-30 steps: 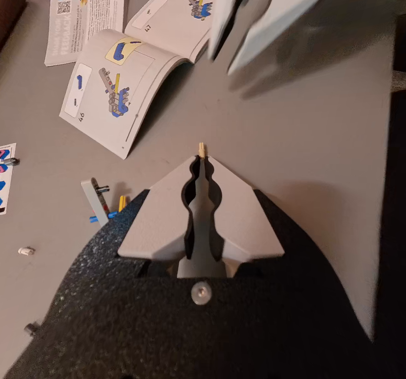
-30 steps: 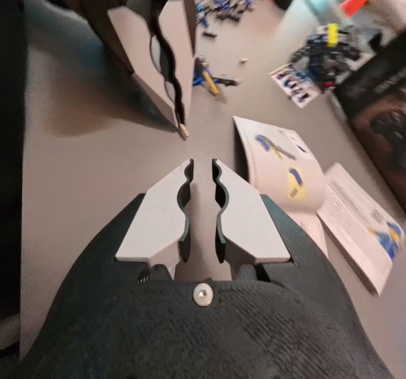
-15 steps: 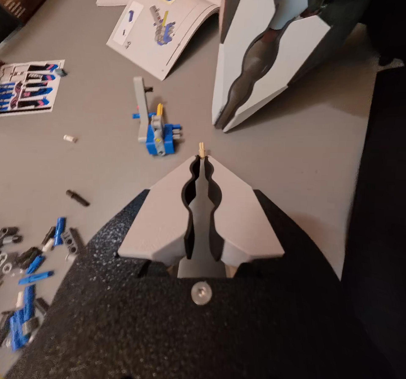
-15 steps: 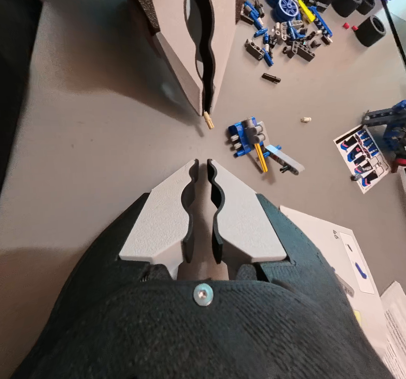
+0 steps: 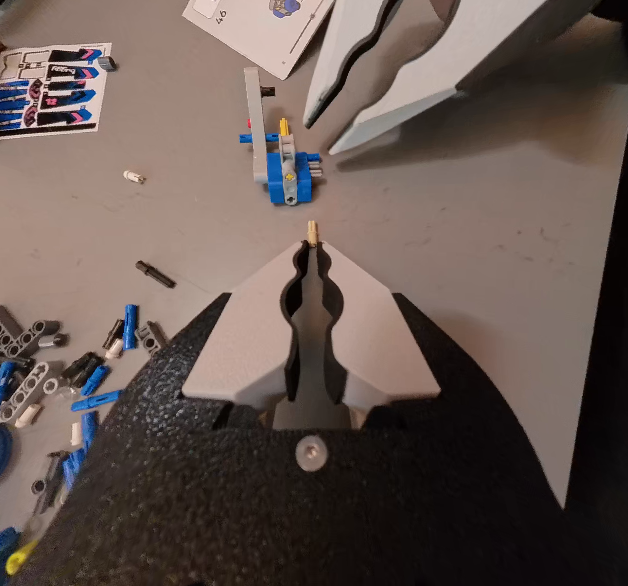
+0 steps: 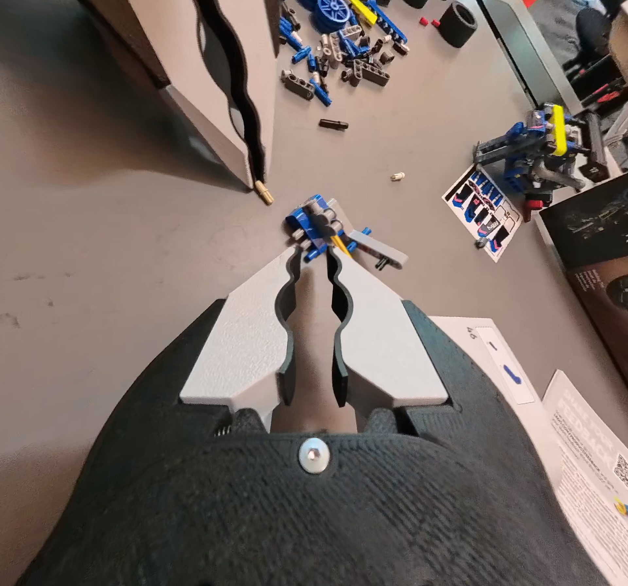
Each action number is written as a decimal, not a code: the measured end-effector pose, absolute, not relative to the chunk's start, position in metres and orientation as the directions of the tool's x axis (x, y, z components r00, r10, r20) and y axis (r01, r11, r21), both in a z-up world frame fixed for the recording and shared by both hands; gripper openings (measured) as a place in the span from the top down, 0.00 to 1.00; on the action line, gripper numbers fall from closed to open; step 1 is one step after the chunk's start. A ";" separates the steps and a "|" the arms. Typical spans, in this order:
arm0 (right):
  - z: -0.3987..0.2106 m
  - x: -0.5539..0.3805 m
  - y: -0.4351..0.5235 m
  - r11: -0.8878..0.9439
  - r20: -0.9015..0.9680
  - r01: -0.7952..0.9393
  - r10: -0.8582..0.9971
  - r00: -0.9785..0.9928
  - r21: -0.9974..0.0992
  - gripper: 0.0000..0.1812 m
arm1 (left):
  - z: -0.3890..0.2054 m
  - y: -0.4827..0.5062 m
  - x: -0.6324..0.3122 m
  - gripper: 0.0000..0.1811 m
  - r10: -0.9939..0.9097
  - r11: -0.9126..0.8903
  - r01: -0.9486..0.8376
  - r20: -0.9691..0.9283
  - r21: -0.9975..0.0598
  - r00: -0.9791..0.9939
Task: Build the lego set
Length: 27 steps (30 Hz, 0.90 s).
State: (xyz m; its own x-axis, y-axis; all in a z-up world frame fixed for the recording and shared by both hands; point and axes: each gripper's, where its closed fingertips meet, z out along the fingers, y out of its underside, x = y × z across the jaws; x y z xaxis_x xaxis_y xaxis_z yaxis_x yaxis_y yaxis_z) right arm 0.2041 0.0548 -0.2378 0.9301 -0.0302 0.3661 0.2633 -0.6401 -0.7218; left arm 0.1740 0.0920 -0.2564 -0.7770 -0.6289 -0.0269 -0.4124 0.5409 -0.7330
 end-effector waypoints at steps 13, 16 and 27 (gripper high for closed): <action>-0.245 0.199 0.043 -0.650 0.314 0.203 -0.058 0.948 -0.733 0.92 | -0.236 0.084 0.194 0.79 -0.646 0.490 -0.385 -0.030 -0.782 -0.763; -0.245 0.201 0.038 -0.655 0.290 0.154 -0.103 0.951 -0.740 0.92 | -0.243 0.080 0.204 0.73 -0.670 0.518 -0.431 -0.038 -0.739 -0.741; -0.221 0.201 0.008 -0.493 0.080 -0.078 -0.291 0.953 -0.866 0.91 | -0.237 0.069 0.215 0.88 -0.643 0.481 -0.401 -0.004 -0.779 -0.766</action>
